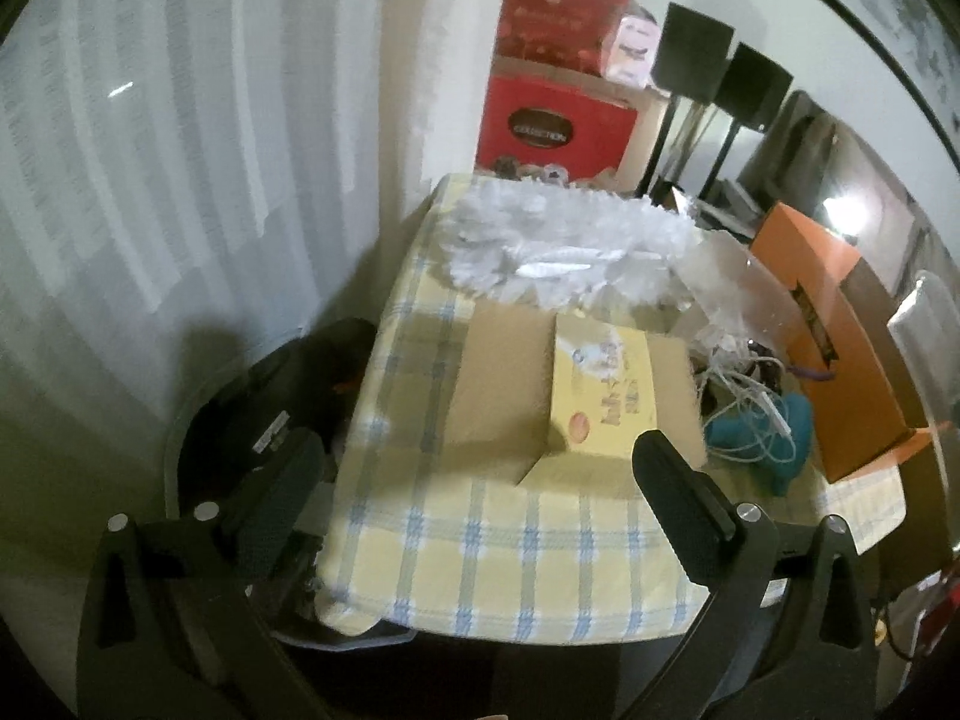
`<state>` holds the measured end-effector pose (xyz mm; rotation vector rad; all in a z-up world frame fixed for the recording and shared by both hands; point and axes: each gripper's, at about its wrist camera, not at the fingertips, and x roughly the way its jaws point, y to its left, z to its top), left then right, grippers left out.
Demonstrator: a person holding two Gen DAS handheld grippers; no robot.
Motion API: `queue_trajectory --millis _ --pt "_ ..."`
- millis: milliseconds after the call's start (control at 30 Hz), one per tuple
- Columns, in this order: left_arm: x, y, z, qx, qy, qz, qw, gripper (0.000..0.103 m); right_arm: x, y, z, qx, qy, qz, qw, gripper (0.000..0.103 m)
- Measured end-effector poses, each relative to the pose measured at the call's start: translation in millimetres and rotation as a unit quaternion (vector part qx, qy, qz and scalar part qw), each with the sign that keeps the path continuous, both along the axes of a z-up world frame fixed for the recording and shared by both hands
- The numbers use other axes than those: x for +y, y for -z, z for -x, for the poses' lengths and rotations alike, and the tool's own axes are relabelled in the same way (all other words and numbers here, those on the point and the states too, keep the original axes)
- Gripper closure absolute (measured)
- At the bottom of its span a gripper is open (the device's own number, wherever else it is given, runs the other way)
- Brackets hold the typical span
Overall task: Organize objects
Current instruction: 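Grasp the tan sponge with yellow label using the left gripper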
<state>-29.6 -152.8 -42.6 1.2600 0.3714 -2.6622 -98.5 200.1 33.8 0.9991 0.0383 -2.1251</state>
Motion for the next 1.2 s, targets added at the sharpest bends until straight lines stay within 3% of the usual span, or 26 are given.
queue_trajectory --millis 167,333,500,700,833,1033,1100,1200 --pt "-10 5 22 0.000 -0.014 -0.010 0.9999 0.000 4 -1 -5 0.001 0.001 0.000 1.000 0.045" --pt "-16 19 35 -0.013 -0.001 -0.068 0.9976 0.000 4 2 -5 -0.002 0.004 0.001 1.000 0.044" --pt "6 22 36 -0.008 0.024 -0.051 0.9984 0.000 6 6 -4 -0.008 0.006 0.004 1.000 0.044" --pt "13 30 36 -0.016 0.034 -0.084 0.9958 0.004 4 11 -4 -0.014 0.004 0.002 1.000 0.044" --pt "30 27 21 -0.010 0.066 -0.104 0.9923 0.005 4 11 -4 -0.015 0.003 0.003 1.000 0.044" --pt "71 23 -10 -0.018 0.155 -0.113 0.9813 0.004 5 16 0 -0.021 0.006 0.003 1.000 0.044" --pt "81 18 -18 -0.015 0.175 -0.098 0.9795 0.004 6 18 1 -0.022 0.006 0.003 1.000 0.044" --pt "86 6 -26 0.006 0.160 -0.030 0.9866 0.004 7 17 0 -0.023 0.005 0.001 1.000 0.044"
